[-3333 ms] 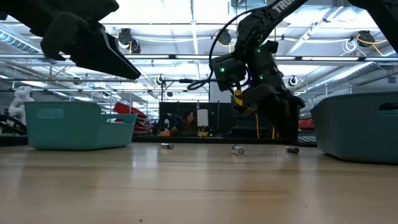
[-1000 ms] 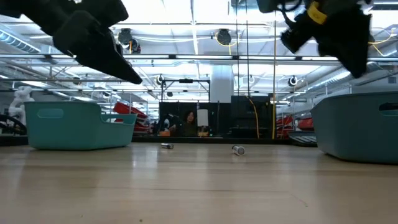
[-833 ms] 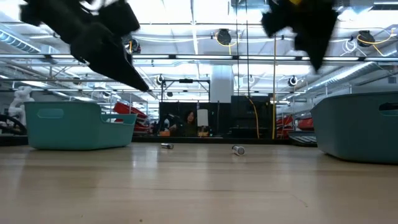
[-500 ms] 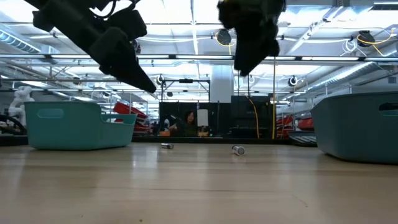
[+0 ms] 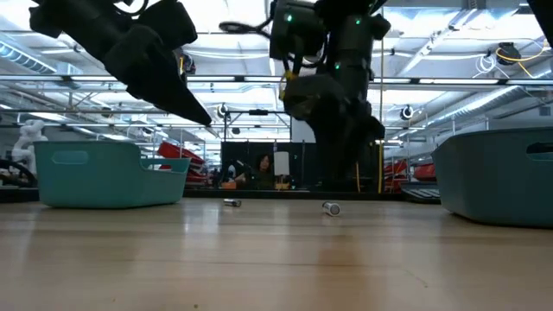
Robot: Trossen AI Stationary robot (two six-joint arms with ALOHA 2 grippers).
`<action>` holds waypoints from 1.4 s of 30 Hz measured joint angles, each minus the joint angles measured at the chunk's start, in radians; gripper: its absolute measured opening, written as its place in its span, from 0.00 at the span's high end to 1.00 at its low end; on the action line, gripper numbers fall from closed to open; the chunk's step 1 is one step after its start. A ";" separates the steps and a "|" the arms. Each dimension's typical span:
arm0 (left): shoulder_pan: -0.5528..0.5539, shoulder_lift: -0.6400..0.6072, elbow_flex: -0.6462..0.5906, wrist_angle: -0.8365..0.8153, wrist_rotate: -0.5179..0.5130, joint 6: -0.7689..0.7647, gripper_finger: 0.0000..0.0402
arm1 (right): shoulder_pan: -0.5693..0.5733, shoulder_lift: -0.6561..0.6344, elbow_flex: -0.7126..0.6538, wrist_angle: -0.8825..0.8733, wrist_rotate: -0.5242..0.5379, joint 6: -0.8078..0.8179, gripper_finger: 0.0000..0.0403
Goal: Sort batteries
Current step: Put the silver battery into the green bin
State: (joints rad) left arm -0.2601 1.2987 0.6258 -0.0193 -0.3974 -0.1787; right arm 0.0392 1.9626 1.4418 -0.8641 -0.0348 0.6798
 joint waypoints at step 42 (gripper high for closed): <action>-0.155 -0.031 -0.014 0.005 -0.197 0.070 0.58 | 0.026 0.124 0.256 -0.121 0.168 -0.477 0.95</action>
State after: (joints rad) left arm -0.4147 1.2675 0.6120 -0.0141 -0.5949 -0.1086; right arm 0.0650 2.0862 1.6983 -0.9855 0.1334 0.2032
